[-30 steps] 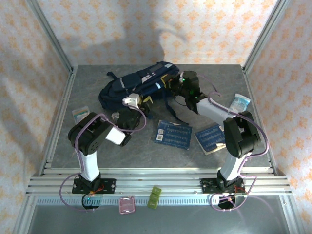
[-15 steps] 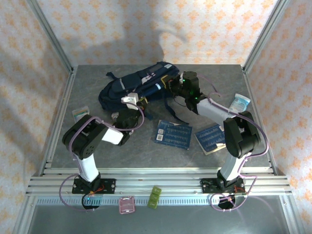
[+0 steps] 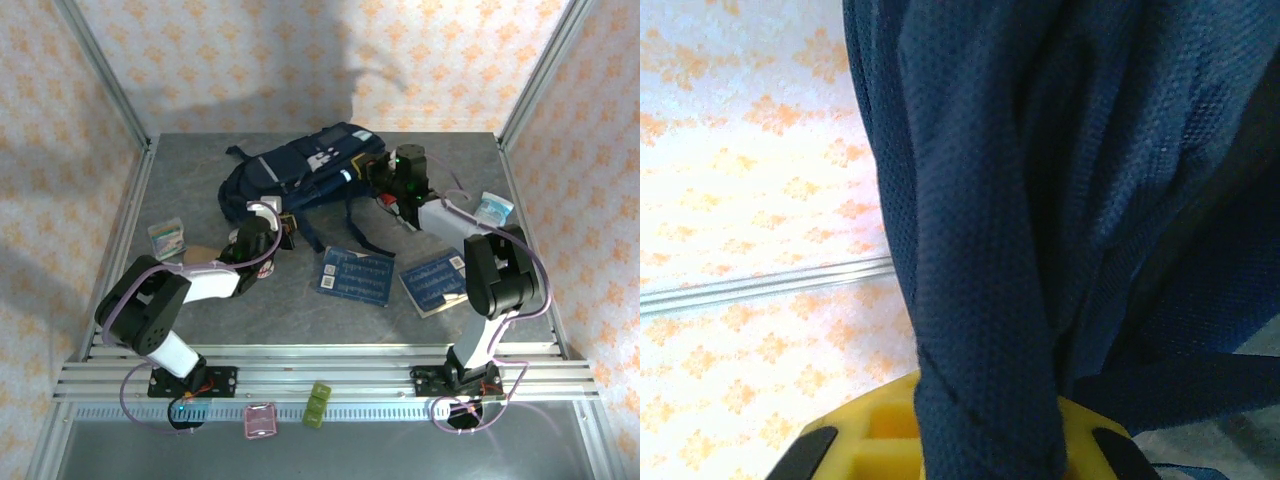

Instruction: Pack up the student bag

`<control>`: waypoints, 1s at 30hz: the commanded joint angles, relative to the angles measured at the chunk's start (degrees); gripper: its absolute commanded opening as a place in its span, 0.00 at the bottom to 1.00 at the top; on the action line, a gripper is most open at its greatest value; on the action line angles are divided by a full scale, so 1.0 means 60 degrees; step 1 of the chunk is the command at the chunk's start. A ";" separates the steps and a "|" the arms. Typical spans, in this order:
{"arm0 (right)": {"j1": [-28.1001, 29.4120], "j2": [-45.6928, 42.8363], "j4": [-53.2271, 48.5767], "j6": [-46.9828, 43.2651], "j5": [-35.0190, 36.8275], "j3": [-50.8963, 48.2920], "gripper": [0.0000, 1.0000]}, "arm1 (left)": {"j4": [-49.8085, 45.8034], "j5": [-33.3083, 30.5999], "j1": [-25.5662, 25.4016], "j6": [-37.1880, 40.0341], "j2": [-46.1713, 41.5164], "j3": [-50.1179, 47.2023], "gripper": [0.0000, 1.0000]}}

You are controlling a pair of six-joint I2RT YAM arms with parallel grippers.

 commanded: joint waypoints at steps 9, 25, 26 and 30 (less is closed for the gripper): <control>-0.1244 0.1584 -0.0232 -0.0978 0.0036 0.1255 0.00 | -0.3131 0.0043 0.0322 0.0286 -0.0859 0.0526 0.00; -0.1027 0.0393 -0.5564 -0.3656 0.0796 0.1586 0.63 | -0.3956 0.1436 -0.0694 0.0031 0.1154 0.3602 0.00; -0.1020 0.0102 -0.5496 -0.3710 0.0682 0.1221 0.64 | -0.4058 0.1457 -0.0710 0.0058 0.1236 0.3750 0.00; -0.0853 -0.1063 -0.5106 -0.3400 0.0214 -0.0202 0.64 | -0.4333 0.1511 -0.0776 0.0118 0.1341 0.4063 0.00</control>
